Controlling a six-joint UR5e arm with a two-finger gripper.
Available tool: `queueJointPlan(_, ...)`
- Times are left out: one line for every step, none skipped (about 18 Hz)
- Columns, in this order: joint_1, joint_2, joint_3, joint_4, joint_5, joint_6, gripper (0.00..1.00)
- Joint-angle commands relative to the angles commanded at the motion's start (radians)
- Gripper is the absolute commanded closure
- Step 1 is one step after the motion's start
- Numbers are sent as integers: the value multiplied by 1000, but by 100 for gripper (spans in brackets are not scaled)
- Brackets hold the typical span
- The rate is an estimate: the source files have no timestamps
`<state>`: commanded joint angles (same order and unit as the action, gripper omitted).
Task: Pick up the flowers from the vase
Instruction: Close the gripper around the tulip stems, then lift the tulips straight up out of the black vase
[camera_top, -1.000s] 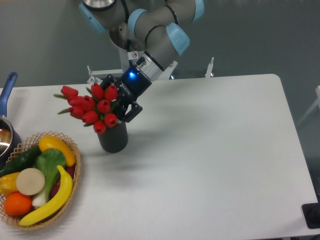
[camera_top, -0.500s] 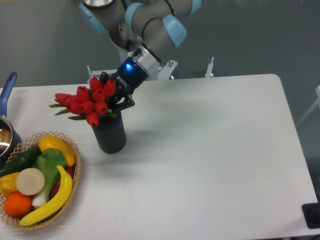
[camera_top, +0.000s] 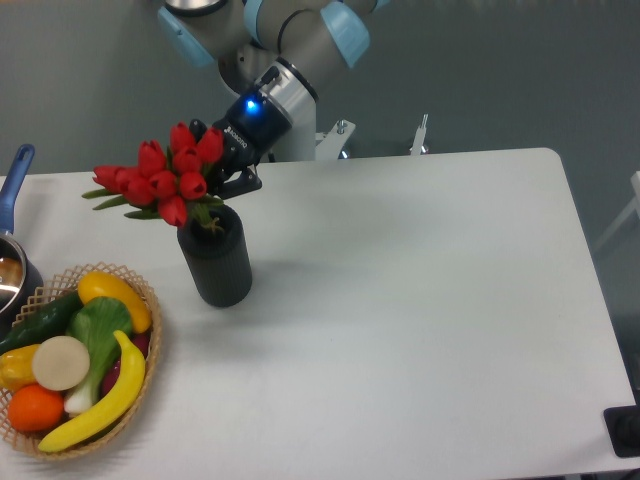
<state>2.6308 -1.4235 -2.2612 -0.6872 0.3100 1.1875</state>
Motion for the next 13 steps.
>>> queueJointPlan(2,2,11,0,-5,-31,83)
queueJointPlan(2,2,23,0,-9,-58,83)
queueJointPlan(2,2,35,0,-12,-80,83)
queueJointPlan(3,2,45,0,-14,-101,83)
queueJointPlan(3,2,54,2,-23,-133,83)
queueJointPlan(3,2,60,2,-47,-156,83)
queueJointPlan(9,3,61,2,-69,-178,83)
queueJointPlan(20,3,69,0,-81,-195,83)
queueJointPlan(23,5,75,0,-81,-204,83)
queueJointPlan(23,5,81,0,-81,-216,83)
queueJointPlan(25,5,86,0,-81,-229,83)
queueJointPlan(31,5,88,-2,-81,-233,83)
queueJointPlan(34,11,88,-2,-81,-235,83)
